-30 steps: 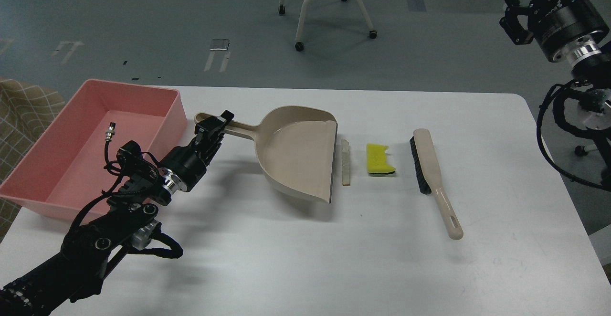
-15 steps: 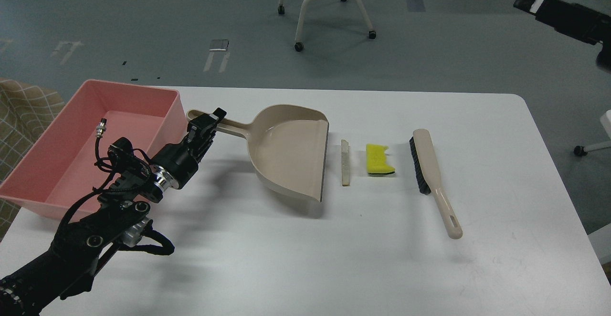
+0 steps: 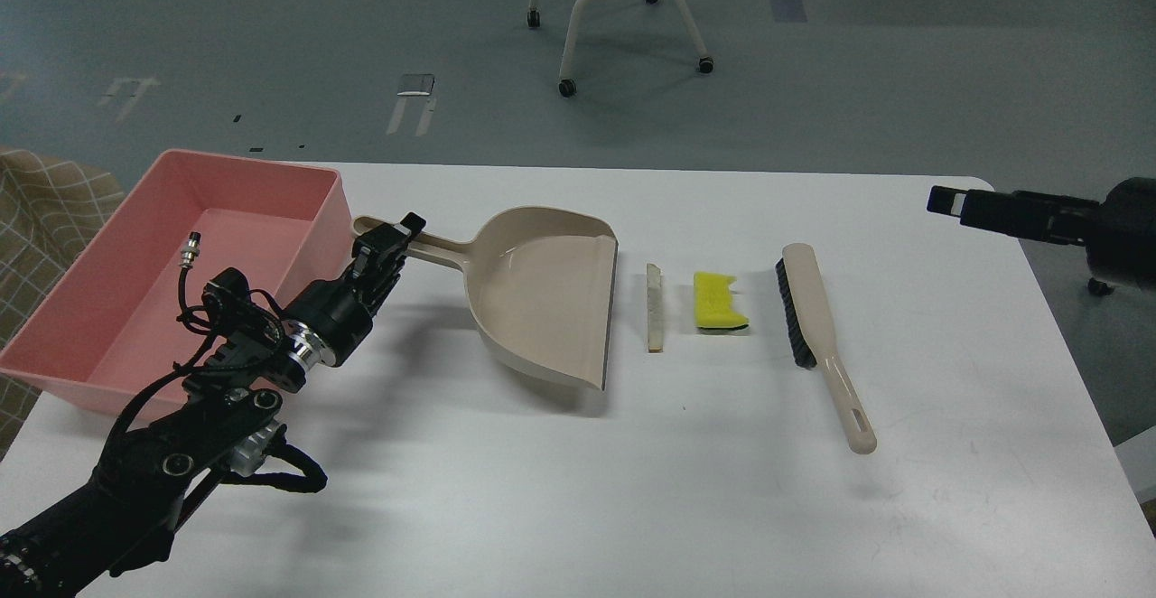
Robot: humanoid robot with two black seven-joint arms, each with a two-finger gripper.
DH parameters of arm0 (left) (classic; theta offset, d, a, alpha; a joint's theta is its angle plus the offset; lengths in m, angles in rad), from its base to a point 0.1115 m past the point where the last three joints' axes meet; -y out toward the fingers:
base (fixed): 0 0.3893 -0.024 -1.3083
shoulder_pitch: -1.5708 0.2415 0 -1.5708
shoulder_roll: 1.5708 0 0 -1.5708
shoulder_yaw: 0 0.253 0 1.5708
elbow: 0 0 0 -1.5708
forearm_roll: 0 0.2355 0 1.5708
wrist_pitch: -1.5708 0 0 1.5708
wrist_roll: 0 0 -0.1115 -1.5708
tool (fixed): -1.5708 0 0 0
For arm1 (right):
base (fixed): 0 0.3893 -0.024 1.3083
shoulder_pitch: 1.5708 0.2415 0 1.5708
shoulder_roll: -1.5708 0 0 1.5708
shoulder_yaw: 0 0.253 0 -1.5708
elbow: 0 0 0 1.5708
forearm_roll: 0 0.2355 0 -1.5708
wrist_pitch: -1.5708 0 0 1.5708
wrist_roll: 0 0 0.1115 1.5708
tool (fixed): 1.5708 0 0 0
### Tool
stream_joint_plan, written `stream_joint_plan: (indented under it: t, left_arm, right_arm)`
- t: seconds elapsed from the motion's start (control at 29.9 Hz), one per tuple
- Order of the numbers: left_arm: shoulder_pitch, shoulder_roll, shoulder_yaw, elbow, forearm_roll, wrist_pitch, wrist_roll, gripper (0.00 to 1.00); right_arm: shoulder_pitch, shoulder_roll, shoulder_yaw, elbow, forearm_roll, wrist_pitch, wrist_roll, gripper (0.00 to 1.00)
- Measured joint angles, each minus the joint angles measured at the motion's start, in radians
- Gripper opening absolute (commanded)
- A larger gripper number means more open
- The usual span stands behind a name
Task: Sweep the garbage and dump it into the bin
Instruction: 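Reach the right gripper to the wooden brush handle and grasp it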
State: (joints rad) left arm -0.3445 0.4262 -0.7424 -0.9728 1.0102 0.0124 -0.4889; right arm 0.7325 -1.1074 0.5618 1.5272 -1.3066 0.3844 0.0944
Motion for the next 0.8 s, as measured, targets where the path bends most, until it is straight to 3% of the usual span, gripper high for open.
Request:
stream_joint_plan:
  t: [0.67,0.8]
  left_arm:
    - [-0.001,0.0,0.0,0.0,0.004,0.0,0.0,0.0]
    - [-0.001,0.0,0.0,0.0,0.004,0.0,0.0,0.0]
  right_arm:
    - [-0.14,0.204,0.003,0.064,0.03,-0.003,-0.252,0.9]
    - [-0.16,0.207,0.0,0.111,0.029,-0.002,-0.344,0.9]
